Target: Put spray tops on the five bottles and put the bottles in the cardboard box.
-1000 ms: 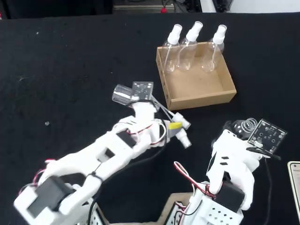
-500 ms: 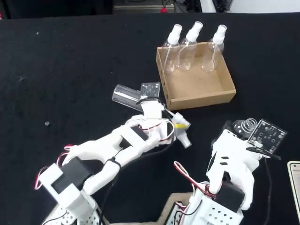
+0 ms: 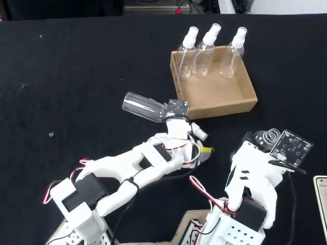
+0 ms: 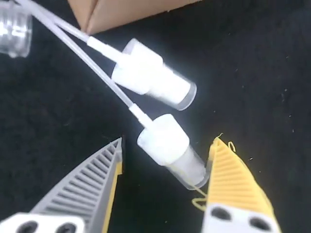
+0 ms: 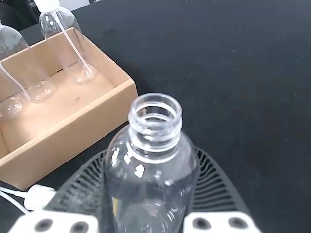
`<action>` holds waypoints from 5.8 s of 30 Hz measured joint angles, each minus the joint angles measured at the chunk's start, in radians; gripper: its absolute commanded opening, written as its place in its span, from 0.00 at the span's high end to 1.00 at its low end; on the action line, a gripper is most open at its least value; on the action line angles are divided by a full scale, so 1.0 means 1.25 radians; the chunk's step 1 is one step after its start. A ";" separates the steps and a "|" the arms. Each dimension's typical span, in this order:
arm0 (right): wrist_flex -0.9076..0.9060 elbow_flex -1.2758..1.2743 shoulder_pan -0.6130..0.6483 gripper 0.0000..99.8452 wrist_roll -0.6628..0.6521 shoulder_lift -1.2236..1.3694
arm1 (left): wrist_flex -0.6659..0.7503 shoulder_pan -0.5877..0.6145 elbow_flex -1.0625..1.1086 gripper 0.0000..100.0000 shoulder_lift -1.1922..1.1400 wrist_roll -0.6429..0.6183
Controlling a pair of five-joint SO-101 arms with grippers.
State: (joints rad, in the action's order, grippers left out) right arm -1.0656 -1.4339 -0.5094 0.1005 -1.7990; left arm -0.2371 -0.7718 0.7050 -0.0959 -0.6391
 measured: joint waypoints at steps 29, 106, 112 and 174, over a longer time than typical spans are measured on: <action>0.000 0.000 0.000 0.92 0.000 0.000 | -0.214 0.004 -0.031 0.93 0.034 0.000; 0.000 -0.007 0.000 0.92 0.000 0.000 | -0.767 0.787 0.280 0.71 0.644 0.873; 0.000 -0.007 0.000 0.92 0.000 0.000 | -0.808 0.755 0.233 0.71 0.644 0.874; 0.000 -0.007 0.000 0.92 0.000 0.000 | -0.633 0.512 0.271 0.71 0.636 1.342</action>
State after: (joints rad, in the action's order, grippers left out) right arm -1.0656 -1.4431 -0.5094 0.1005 -1.7990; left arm -1.0288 -0.1320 1.0441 0.6989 1.0380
